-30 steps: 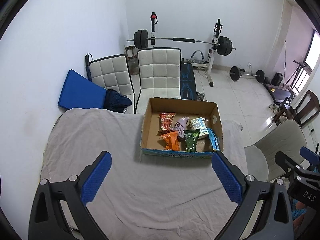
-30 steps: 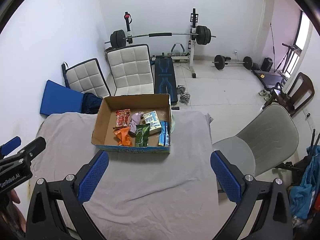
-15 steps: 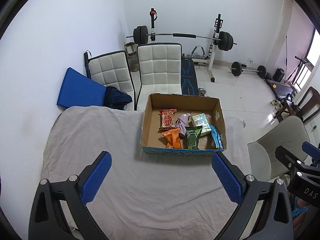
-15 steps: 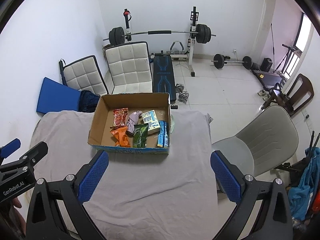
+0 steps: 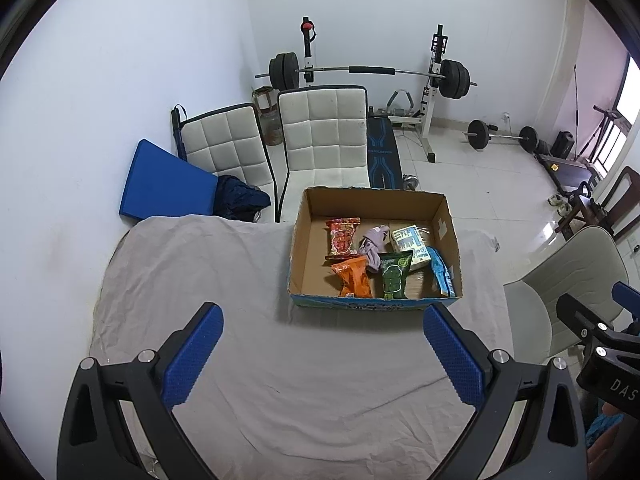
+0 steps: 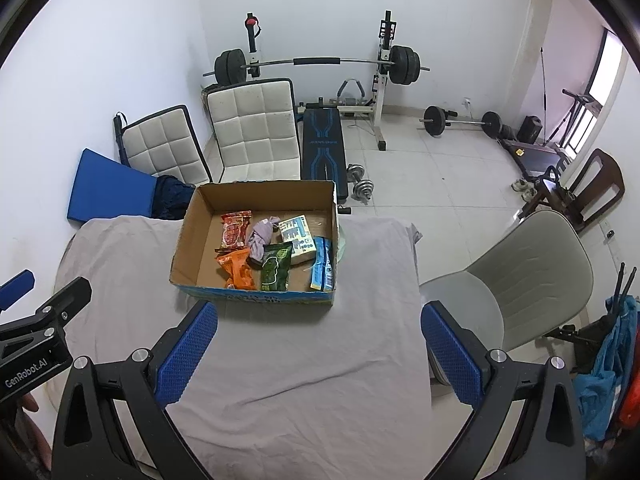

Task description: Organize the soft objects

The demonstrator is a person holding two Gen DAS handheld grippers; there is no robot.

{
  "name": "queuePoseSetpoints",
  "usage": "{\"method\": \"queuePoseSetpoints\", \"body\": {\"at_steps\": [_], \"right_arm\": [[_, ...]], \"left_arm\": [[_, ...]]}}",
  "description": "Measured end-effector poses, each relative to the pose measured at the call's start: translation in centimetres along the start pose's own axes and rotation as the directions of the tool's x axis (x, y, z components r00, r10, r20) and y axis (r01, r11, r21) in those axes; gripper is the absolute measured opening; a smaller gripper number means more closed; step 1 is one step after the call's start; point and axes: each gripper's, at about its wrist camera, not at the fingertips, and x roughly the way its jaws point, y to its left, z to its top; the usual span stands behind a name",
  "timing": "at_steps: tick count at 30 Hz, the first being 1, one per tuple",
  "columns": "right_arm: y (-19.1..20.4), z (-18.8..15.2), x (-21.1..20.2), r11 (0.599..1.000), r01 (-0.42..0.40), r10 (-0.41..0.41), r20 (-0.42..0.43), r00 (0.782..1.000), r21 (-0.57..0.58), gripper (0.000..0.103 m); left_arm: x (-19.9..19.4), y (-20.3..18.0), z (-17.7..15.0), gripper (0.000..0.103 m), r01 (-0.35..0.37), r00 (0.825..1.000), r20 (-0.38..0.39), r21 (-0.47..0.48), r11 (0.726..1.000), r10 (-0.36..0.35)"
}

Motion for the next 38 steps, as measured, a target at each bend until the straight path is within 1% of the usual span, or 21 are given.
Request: {"method": "queuePoseSetpoints", "body": {"at_steps": [19, 34, 38], "right_arm": [[0.09, -0.24, 0.10, 1.000, 0.008, -0.008, -0.006, 1.000, -0.016, 0.103], [0.31, -0.15, 0.00, 1.000, -0.007, 0.007, -0.013, 1.000, -0.015, 0.103], [0.28, -0.21, -0.07, 1.000, -0.011, 0.011, -0.016, 1.000, -0.012, 0.103]], "left_arm": [[0.16, -0.21, -0.39, 0.103, 0.018, 1.000, -0.011, 0.003, 1.000, -0.018], [0.21, -0.21, -0.48, 0.103, 0.018, 1.000, -0.013, 0.003, 1.000, -0.018], [0.34, -0.02, -0.46, 0.103, 0.030, 0.999, -0.016, -0.005, 1.000, -0.030]]}}
